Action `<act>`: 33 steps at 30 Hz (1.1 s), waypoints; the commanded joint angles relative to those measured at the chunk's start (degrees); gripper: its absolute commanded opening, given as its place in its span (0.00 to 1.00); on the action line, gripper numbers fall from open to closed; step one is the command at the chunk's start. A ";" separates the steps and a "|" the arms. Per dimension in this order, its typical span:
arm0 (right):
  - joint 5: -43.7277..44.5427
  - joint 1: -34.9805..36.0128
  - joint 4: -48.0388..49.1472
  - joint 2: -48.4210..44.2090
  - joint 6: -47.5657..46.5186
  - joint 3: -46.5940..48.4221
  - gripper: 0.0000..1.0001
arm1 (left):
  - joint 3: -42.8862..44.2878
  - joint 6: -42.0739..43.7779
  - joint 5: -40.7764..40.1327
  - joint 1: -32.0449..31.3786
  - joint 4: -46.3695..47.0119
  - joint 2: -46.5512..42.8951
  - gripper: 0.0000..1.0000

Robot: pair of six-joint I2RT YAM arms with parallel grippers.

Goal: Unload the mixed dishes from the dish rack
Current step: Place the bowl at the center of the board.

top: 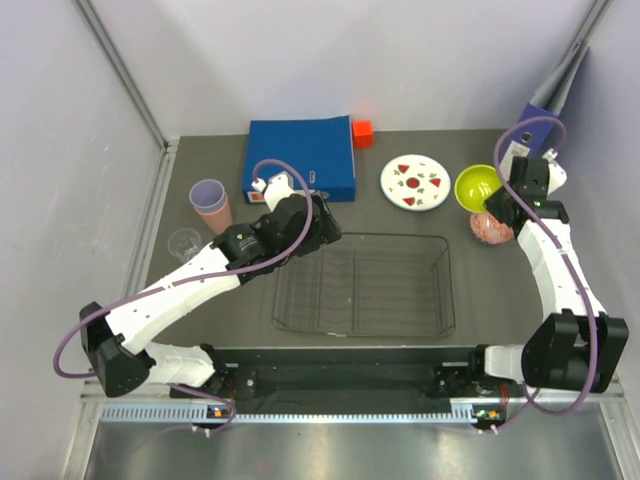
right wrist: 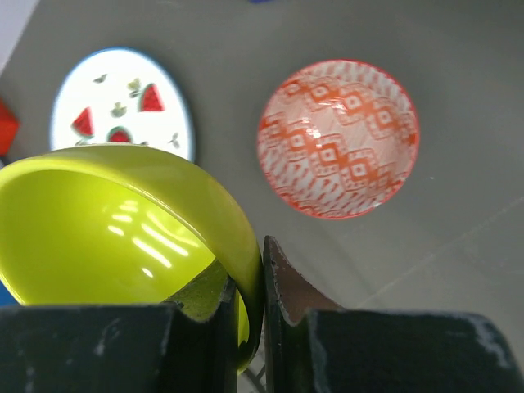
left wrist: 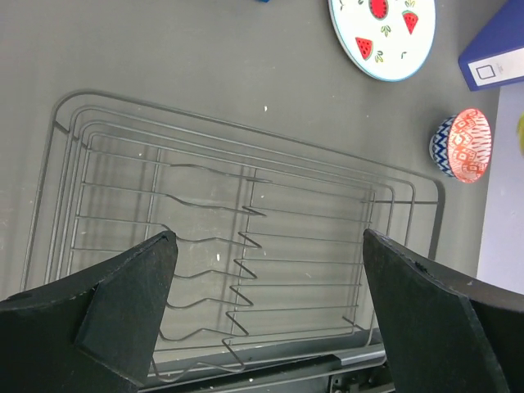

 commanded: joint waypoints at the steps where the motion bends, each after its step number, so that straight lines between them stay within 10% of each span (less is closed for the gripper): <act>1: -3.29 -4.22 8.05 1.29 5.09 -1.99 0.00 | -0.90 1.17 -1.55 0.42 3.72 -1.60 0.99; 33: -1.18 -10.73 14.74 13.16 7.56 -8.41 0.00 | -5.39 1.96 2.85 2.88 5.65 -0.46 0.99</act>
